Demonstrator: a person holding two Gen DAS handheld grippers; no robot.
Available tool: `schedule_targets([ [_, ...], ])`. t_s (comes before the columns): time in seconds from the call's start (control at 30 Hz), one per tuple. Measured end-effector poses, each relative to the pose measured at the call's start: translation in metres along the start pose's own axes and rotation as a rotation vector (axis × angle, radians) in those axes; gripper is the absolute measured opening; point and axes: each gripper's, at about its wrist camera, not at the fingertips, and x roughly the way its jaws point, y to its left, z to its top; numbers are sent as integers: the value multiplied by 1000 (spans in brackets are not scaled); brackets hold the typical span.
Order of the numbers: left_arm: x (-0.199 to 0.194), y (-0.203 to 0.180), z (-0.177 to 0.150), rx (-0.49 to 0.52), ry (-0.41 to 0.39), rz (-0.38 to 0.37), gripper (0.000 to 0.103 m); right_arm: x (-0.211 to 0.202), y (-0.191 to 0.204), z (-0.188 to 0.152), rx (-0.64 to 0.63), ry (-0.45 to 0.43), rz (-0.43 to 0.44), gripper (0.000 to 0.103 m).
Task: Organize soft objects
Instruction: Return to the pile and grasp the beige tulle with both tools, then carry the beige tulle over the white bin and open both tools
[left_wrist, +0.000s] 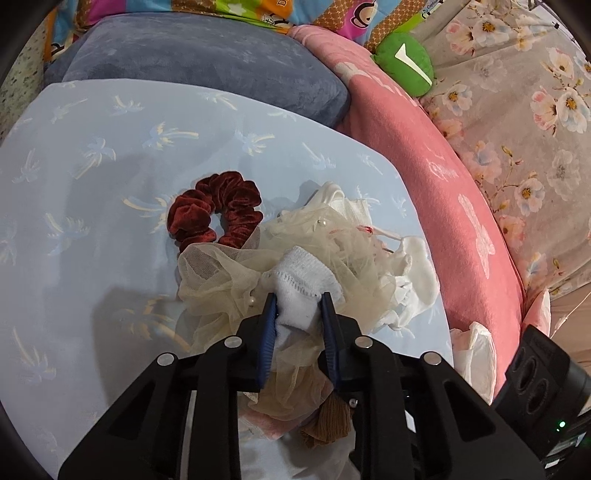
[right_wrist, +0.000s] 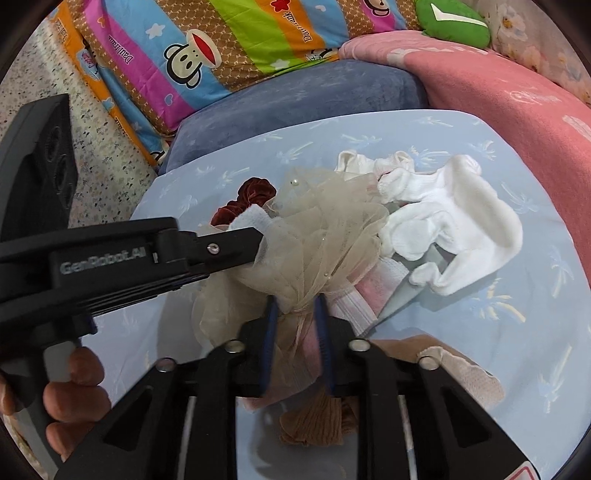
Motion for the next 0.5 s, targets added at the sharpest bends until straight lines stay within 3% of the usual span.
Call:
schedule_targets([
  [0.27, -24, -15, -1, 34, -68, 31, 23, -29, 2, 3, 16, -61, 20, 2],
  [0.5, -51, -37, -6, 77, -138, 20, 23, -81, -5, 6, 28, -161, -52, 2],
])
